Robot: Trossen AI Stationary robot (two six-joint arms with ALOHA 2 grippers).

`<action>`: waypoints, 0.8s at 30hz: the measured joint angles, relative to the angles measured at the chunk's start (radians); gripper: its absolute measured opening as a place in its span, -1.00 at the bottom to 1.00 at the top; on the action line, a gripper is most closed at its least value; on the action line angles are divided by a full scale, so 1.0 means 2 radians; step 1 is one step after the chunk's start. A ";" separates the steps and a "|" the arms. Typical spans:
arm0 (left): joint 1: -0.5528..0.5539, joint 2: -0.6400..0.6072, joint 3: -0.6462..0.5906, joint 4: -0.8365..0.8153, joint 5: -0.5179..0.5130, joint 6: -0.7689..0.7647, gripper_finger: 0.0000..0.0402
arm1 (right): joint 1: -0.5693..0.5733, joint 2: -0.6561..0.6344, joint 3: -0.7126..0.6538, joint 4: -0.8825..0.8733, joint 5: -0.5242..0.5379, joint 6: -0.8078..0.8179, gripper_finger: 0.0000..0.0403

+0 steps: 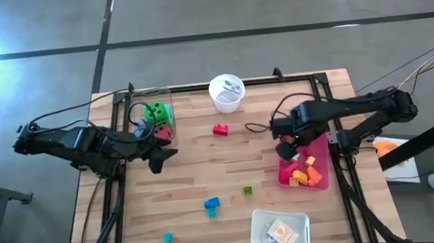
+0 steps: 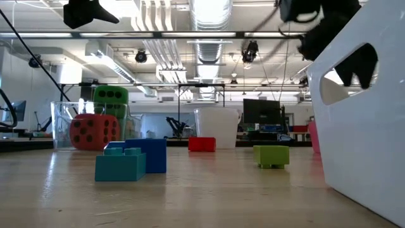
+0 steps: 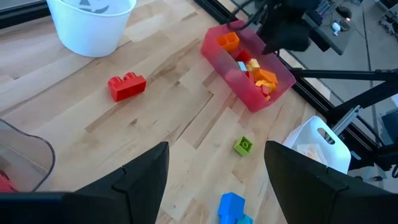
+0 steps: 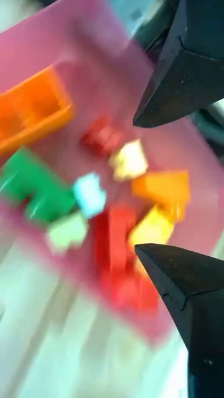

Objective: Pick & Place Toys
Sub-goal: Put the light green game piece into the pink bin

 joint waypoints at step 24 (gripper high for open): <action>-0.001 0.000 0.000 -0.002 0.019 0.011 0.32 | 0.139 0.216 0.137 0.246 0.013 -0.297 0.56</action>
